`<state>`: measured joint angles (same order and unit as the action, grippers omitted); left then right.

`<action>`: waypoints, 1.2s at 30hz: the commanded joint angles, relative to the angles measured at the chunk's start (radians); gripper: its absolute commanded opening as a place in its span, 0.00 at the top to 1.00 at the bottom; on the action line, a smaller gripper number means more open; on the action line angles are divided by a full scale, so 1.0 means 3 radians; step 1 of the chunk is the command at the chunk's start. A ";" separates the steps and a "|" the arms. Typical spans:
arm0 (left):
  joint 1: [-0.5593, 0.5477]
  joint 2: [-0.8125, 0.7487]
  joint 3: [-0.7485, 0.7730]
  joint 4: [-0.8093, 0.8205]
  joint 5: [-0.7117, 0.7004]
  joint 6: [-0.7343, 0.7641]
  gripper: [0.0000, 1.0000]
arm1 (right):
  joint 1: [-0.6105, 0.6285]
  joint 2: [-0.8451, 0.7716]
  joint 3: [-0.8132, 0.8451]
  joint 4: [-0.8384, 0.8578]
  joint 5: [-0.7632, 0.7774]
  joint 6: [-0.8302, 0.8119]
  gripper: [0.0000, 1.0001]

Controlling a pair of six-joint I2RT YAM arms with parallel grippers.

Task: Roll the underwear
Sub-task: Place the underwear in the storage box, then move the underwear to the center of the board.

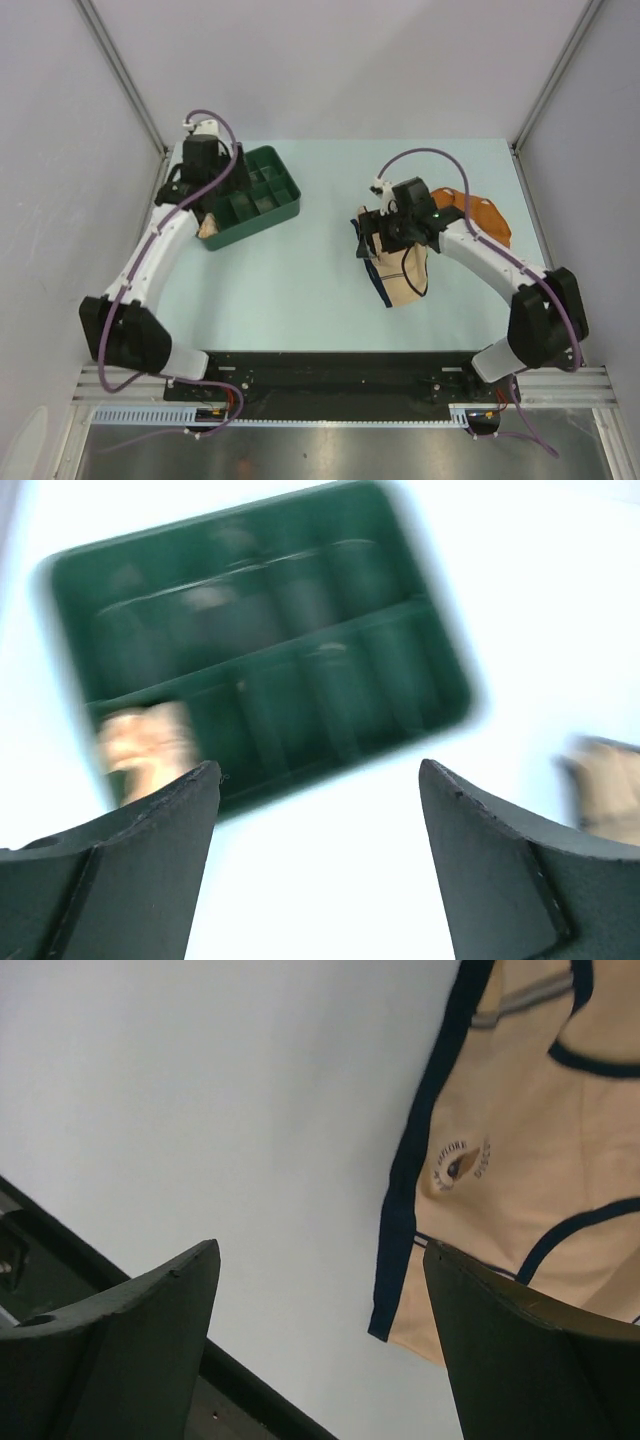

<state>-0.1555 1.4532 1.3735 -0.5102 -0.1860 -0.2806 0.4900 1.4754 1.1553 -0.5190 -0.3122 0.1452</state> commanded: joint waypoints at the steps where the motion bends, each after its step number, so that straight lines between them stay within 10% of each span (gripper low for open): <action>1: -0.0432 -0.0374 -0.0451 0.0335 0.0342 -0.0194 0.15 | 0.0028 0.0271 -0.0210 -0.0014 0.0335 0.0237 0.14; 28: -0.0556 -0.1111 -0.1485 0.0300 0.0380 -0.0328 0.12 | 0.1317 0.1131 -0.0497 0.1443 -0.0033 0.1285 0.15; 36: -0.0581 -0.1505 -0.1914 0.0299 0.0353 -0.0445 0.12 | 0.1318 0.0478 -0.0261 0.0882 0.0457 0.1066 0.14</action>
<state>-0.3283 1.0679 0.8722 -0.4133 -0.0757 -0.3992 0.9211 1.7668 1.0332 -0.1539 -0.2504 0.4793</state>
